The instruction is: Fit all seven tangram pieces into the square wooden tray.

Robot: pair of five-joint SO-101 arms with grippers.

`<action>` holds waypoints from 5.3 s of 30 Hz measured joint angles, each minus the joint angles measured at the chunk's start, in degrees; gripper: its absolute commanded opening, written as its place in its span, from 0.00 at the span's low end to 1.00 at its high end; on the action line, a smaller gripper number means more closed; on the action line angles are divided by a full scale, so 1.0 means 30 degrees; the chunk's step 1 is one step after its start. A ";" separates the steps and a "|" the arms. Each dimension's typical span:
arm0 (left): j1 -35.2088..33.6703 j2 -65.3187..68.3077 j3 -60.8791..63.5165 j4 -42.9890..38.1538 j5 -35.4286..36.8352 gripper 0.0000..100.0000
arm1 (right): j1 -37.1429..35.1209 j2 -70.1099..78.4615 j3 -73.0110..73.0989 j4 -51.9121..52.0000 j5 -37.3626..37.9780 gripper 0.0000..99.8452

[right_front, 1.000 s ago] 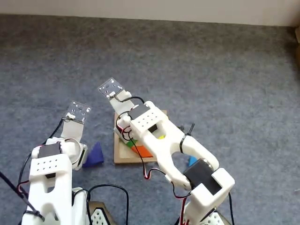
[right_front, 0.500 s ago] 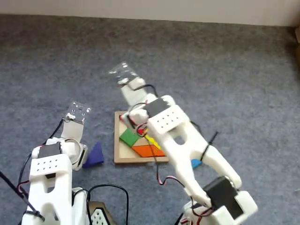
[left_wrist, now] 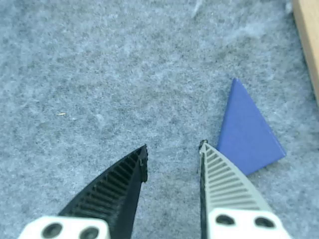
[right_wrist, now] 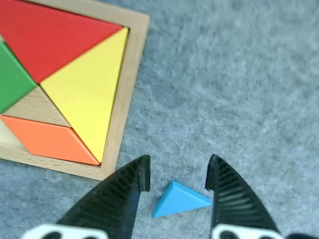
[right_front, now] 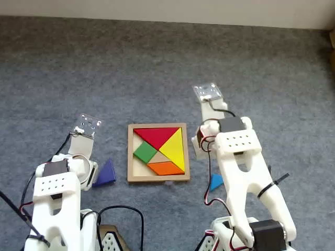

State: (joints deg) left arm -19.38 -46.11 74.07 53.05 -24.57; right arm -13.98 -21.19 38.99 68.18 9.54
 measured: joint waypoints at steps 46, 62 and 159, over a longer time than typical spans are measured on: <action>0.0000 0.0000 0.0000 0.0000 0.0000 0.18 | 0.2579 0.1172 0.2081 0.4103 0.6095 0.02; 0.0000 0.0000 0.0000 0.0000 0.0000 0.18 | 0.5392 0.1143 0.5480 0.2051 1.1018 0.01; 0.0000 0.0000 0.0000 0.0000 0.0000 0.18 | 0.1436 0.6007 -0.0469 -0.6037 0.5070 0.00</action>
State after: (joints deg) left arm -19.38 -46.11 74.07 53.05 -24.57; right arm -9.67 -3.16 37.58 50.07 24.75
